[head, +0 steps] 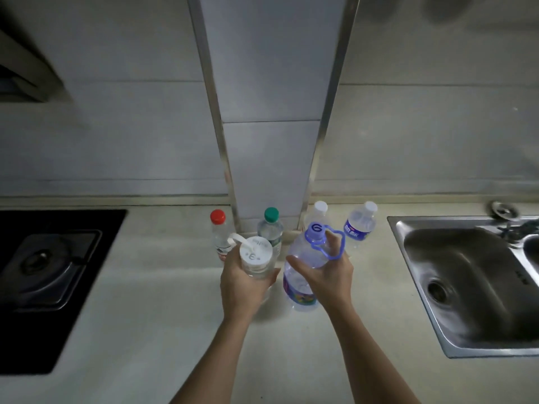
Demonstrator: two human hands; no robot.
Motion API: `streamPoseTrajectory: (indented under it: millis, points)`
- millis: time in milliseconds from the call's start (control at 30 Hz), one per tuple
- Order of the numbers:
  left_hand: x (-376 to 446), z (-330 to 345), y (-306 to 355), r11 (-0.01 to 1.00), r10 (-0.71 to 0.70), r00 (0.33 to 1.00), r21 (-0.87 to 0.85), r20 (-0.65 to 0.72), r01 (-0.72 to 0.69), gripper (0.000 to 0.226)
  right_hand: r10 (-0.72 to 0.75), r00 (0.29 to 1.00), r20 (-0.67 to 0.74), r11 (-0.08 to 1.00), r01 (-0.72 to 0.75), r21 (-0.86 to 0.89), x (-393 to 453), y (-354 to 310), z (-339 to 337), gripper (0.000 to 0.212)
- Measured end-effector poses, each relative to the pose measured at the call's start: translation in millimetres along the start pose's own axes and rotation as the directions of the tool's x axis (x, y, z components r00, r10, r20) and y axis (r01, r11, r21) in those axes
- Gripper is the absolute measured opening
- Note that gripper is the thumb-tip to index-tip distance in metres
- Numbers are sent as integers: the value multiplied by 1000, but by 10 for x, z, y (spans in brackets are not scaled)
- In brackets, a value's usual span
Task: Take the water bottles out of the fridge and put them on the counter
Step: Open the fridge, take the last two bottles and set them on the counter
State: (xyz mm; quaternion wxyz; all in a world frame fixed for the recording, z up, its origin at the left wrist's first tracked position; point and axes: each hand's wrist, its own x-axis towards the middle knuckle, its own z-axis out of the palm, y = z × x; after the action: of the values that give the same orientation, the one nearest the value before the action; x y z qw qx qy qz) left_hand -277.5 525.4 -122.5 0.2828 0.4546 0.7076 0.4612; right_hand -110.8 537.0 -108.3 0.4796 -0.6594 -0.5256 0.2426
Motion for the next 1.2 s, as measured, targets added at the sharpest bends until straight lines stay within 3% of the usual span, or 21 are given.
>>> streamPoseTrajectory:
  millis: [633,1200]
  points:
    - [46,45,-272,1000,-1,996,17,86,-1,86,181,983,17,983,-181,20,-74,243,301,95]
    - [44,-91,-276,999,-43,979,-2,199,44,85,201,979,28,977,-202,69,-250,232,278,94]
